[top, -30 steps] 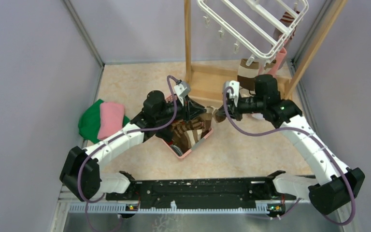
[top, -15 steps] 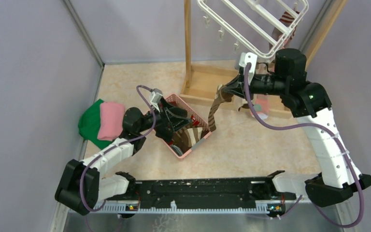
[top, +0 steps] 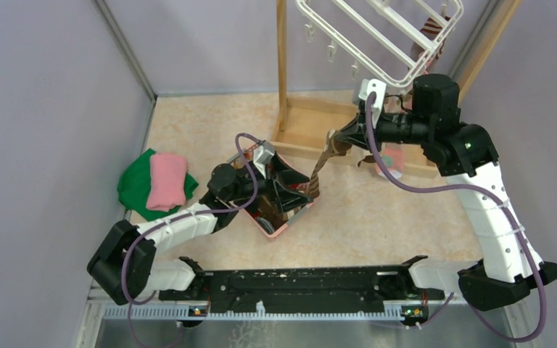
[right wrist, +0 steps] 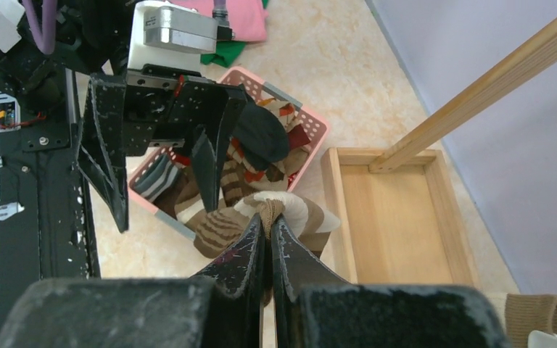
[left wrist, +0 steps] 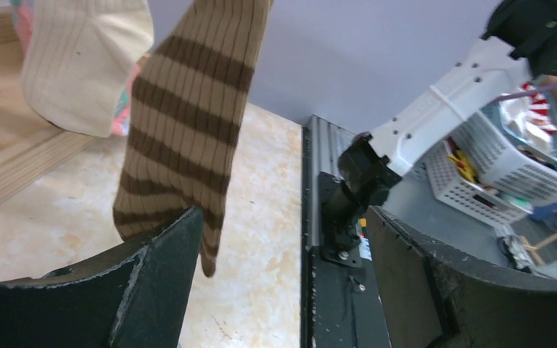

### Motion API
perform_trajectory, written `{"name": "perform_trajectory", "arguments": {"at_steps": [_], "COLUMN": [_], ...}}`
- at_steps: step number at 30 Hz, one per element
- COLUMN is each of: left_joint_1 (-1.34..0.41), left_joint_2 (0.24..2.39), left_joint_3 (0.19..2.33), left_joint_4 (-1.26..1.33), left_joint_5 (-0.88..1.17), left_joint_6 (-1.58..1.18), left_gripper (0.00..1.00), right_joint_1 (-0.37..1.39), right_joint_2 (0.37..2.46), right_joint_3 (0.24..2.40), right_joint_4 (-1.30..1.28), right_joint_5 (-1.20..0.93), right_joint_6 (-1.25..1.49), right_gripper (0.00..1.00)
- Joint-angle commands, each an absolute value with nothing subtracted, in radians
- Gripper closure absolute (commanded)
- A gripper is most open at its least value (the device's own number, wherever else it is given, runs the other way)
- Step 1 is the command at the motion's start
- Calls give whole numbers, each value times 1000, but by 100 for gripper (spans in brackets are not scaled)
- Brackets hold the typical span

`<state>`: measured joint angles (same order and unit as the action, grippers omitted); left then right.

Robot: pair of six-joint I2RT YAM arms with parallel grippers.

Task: Clip the socks to the hanger
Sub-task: Pick up the sock from the bin.

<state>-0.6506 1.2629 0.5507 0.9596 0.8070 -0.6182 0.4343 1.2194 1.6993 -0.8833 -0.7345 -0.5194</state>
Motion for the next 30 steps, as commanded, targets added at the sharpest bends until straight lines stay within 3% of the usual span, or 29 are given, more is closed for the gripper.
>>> {"name": "perform_trajectory", "arguments": {"at_steps": [1,10,14,16,18,20,24,30], "left_joint_1": [-708,-784,-795,-795,-795,-795,-775,-691], "left_joint_2": [1264,1354,1413,1438,1454,1450,1400,1382], "left_joint_3": [633,707,734,751,762,768,764,748], "left_joint_4": [749,668,651,641,636,628,626,732], "left_joint_5": [606,460,423,419,439,465,598,1036], "left_joint_6": [-427,-379,-373,-371,-371,-373,-419,-623], "left_gripper": [14,28,42,57,85,100,100,100], "right_joint_1": [422,405,395,391,387,379,353,302], "right_joint_2": [1193,1188,1182,1179,1174,1168,1145,1070], "right_joint_3": [1687,1665,1655,1650,1643,1633,1581,1410], "right_joint_4": [-851,-831,-825,-824,-822,-822,-817,-790], "right_joint_5": [-751,-778,-788,-790,-791,-789,-766,-689], "right_joint_6": [-500,-488,-486,-486,-485,-487,-514,-566], "right_gripper": [100,100,100,100,100,100,100,92]}}
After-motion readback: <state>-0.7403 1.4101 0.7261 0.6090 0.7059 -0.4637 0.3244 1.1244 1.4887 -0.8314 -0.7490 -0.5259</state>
